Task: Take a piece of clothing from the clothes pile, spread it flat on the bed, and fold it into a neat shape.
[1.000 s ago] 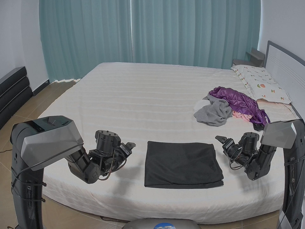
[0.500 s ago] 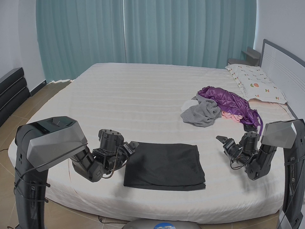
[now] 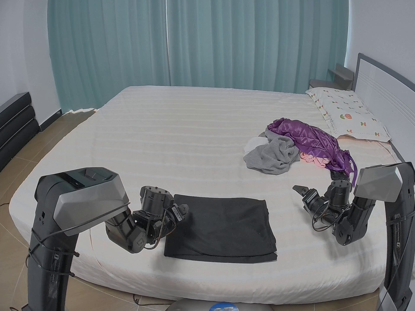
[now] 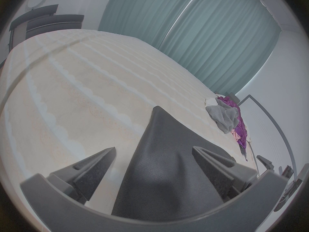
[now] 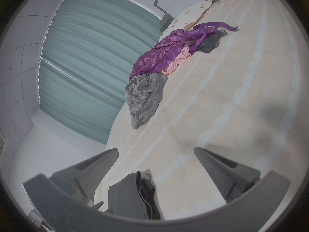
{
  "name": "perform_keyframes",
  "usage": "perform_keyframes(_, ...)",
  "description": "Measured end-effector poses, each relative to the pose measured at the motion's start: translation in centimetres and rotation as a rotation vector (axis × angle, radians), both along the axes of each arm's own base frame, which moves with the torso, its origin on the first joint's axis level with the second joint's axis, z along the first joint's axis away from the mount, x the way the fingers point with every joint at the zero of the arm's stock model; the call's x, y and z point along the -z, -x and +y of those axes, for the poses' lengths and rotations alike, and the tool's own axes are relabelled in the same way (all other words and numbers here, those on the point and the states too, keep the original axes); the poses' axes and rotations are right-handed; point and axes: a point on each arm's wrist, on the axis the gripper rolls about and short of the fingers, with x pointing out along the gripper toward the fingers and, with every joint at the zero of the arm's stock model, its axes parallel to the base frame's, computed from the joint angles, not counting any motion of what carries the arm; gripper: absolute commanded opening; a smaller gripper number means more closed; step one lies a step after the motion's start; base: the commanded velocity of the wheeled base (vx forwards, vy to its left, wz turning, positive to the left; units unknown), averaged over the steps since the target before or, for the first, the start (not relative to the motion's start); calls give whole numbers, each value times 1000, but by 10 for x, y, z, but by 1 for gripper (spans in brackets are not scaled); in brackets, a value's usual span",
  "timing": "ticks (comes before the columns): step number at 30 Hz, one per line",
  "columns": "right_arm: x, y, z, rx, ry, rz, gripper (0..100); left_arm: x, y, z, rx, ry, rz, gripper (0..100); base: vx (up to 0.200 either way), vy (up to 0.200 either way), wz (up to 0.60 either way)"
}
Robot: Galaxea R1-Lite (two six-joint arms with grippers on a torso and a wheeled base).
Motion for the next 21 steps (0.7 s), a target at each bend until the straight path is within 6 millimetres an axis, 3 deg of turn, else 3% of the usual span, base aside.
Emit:
perform_keyframes(13, 2, 0, 0, -1, 3, 1, 100, 8, -1, -5, 16, -17, 9, 100, 0, 0, 0)
perform_keyframes(14, 2, 0, 0, -1, 3, 2, 100, 8, -2, -5, 16, -16, 8, 0, 0, 0, 0)
perform_keyframes(21, 2, 0, 0, -2, 4, 3, 100, 7, -3, -6, 15, -13, 3, 0, 0, 0, 0)
